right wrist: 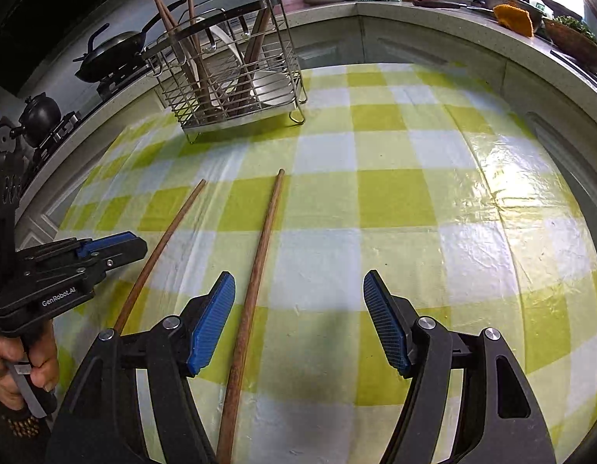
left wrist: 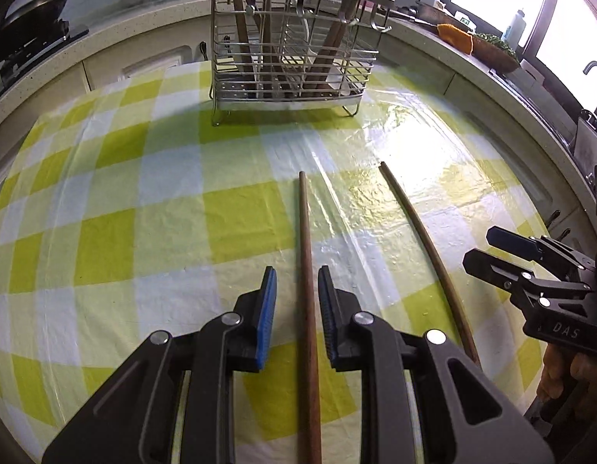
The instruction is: Organize utensils
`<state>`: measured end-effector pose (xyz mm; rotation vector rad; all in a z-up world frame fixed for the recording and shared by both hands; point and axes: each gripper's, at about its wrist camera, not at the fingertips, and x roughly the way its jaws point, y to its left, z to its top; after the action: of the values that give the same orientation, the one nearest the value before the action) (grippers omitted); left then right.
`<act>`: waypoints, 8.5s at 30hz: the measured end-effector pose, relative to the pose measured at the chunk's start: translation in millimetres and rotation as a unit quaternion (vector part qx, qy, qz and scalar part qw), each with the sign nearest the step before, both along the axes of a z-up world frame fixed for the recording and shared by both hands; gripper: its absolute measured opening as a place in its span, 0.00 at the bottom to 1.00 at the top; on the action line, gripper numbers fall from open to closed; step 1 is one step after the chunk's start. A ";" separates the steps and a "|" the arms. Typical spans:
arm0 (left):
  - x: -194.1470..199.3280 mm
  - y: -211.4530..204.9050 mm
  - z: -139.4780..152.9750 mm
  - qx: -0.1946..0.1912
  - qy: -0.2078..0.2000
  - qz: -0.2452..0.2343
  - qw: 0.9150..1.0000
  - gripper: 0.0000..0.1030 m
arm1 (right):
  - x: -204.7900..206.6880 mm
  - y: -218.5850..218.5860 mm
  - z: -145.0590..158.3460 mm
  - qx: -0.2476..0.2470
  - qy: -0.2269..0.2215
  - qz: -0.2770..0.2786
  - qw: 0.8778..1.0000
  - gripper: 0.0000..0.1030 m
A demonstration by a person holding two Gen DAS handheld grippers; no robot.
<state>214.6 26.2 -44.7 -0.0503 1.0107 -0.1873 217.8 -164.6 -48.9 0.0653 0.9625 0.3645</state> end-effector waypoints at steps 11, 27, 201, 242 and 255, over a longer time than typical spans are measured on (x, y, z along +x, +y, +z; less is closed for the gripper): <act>4.3 -22.5 -7.0 0.053 -0.004 -0.022 0.998 0.21 | -0.6 23.5 -6.6 -0.021 0.007 0.028 0.999 0.63; -0.1 -17.8 -7.0 0.067 -0.015 -0.014 0.998 0.07 | 0.7 45.1 -12.5 -0.092 -0.014 0.034 0.995 0.40; 154.5 40.4 252.6 0.019 -0.202 0.029 0.979 0.06 | 177.2 60.3 235.9 -0.017 -0.121 0.068 0.990 0.07; 111.9 49.7 194.4 -0.011 -0.178 0.047 0.983 0.42 | 151.4 24.8 167.7 -0.009 -0.134 0.015 0.991 0.70; 8.5 34.4 139.2 -0.019 -0.230 0.056 0.971 0.80 | 50.3 -4.8 112.4 0.000 -0.205 -0.032 0.978 0.80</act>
<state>223.0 60.6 94.6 -0.0948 0.5395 -0.1072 268.1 -169.4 63.5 0.0186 0.5507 0.3025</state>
